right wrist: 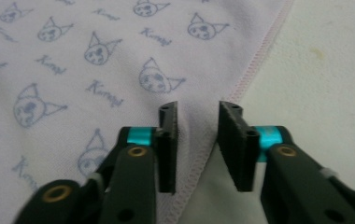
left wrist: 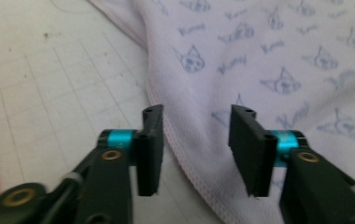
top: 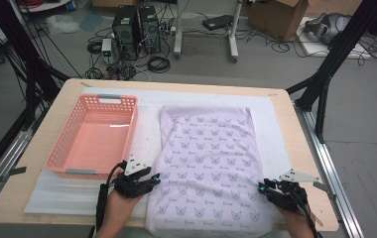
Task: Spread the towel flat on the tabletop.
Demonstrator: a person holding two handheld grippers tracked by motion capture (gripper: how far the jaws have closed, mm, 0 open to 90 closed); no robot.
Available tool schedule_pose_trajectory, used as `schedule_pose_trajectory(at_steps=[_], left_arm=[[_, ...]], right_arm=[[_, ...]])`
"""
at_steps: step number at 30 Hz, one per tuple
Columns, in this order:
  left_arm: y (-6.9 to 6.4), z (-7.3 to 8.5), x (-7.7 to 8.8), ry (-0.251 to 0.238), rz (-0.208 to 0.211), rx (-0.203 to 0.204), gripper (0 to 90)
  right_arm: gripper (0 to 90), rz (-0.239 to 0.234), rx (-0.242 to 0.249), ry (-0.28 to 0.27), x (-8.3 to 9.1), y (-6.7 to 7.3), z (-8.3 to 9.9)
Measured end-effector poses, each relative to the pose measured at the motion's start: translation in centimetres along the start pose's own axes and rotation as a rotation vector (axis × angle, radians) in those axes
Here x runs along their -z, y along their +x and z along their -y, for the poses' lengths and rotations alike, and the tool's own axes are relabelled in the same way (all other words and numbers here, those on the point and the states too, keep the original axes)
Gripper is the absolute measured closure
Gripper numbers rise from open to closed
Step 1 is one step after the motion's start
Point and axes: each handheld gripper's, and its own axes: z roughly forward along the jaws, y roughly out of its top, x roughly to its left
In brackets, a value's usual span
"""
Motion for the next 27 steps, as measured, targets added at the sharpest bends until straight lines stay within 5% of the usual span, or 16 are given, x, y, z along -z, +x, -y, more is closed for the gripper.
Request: schedule_pose_trajectory(at_steps=[4,10,13,16,19,21,24,26,27], left_arm=[[-0.2,-0.2,-0.3,-0.019,0.031,-0.004,49.5],[-0.3,-0.4,-0.9,-0.027,0.055,-0.035,47.5],[0.0,-0.8,-1.5,-0.025,0.059,-0.025,47.6],[0.8,-1.8,-2.7,-0.009,0.05,-0.004,49.2],[1.5,-2.5,-4.2,0.016,-0.022,0.018,50.7],[1.6,-3.0,-5.0,0.029,-0.063,0.005,50.7],[1.5,-3.6,-6.2,0.05,-0.063,-0.003,50.7],[1.1,-3.6,-6.6,0.06,-0.085,-0.041,56.4],[1.1,-3.6,-6.6,0.062,-0.061,-0.055,60.9]], right_arm=[[87.0,0.039,0.056,0.059,1.3,0.2,0.3],[86.4,0.074,0.055,0.081,3.2,-0.8,1.3],[76.0,0.05,0.038,0.016,3.4,-0.8,1.1],[73.5,0.046,0.037,-0.015,3.3,-0.8,0.9],[73.3,0.03,0.037,-0.028,3.0,-0.5,0.7],[73.2,0.019,0.045,-0.032,3.0,-0.3,0.7],[72.1,0.009,0.048,-0.038,2.7,-0.3,0.6],[71.6,0.002,0.044,-0.036,2.6,-0.2,0.5],[71.3,0.001,0.045,-0.036,2.5,-0.2,0.5]])
